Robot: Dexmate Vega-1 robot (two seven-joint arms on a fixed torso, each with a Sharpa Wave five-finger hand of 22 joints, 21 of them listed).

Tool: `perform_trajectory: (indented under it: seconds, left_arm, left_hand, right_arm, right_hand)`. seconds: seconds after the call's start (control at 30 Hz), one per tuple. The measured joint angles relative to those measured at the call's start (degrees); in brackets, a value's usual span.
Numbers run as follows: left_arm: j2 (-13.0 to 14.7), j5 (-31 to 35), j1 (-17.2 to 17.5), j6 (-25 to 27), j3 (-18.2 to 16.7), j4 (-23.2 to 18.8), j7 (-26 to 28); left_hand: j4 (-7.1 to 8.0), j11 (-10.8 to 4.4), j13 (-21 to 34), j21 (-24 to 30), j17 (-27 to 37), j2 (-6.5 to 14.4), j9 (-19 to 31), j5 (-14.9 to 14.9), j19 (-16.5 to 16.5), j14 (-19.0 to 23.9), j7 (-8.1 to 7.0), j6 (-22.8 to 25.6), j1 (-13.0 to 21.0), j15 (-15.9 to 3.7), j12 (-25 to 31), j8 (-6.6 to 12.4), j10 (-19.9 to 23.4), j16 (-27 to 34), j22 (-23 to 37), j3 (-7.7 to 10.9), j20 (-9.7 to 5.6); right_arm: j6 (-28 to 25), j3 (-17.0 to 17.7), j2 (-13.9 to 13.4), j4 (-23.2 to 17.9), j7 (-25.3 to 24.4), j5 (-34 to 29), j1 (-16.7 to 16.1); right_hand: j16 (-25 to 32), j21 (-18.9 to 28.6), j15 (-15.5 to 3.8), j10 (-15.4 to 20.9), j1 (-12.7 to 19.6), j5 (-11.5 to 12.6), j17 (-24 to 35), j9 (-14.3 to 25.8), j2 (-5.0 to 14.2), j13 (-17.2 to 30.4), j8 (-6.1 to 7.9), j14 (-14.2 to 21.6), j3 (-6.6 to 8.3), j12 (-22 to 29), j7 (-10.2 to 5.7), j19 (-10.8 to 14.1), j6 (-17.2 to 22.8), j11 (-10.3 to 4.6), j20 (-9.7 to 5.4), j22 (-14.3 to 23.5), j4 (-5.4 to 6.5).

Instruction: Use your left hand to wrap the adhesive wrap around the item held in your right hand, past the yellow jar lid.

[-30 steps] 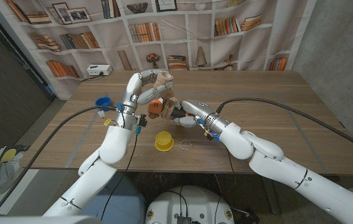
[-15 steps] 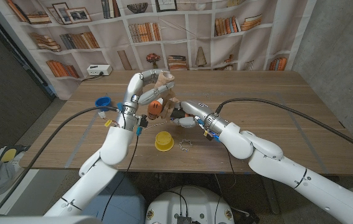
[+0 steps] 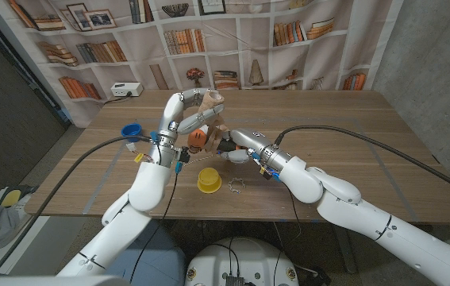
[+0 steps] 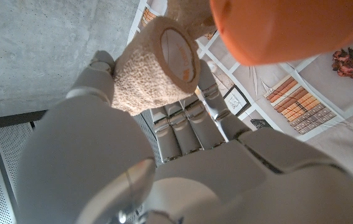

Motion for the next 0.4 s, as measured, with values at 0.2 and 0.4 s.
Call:
perform_trajectory:
  seconds: [0.2,0.4]
  left_arm:
    - [0.0,0.2,0.26,-0.03,0.01,-0.3,0.17]
    - [0.05,0.46,0.46,-0.21,0.02,-0.52,0.31]
  left_hand:
    - [0.0,0.0,0.0,0.0,0.0,0.0,-0.06,0.0,0.0,0.0,0.0,0.0,0.0,0.0,0.0,0.04,0.0,0.0,0.0,0.0,0.0]
    - [0.0,0.0,-0.01,0.0,0.0,0.01,-0.07,0.0,0.0,0.0,0.0,0.0,0.0,0.0,0.0,0.05,0.0,0.0,0.0,0.0,0.0]
  right_arm:
    - [0.11,0.08,-0.17,-0.06,0.0,0.0,-0.07]
    - [0.13,0.17,-0.29,-0.34,0.0,-0.03,-0.29]
  right_hand:
    - [0.0,0.0,0.0,0.0,0.0,0.0,0.0,0.0,0.0,0.01,0.0,0.0,0.0,0.0,0.0,0.0,0.0,0.0,0.0,0.0,0.0]
    - [-0.31,0.0,0.0,0.0,0.0,0.0,0.0,0.0,0.0,0.14,-0.01,0.0,0.0,-0.01,0.0,0.0,0.0,0.0,0.0,0.0,0.0]
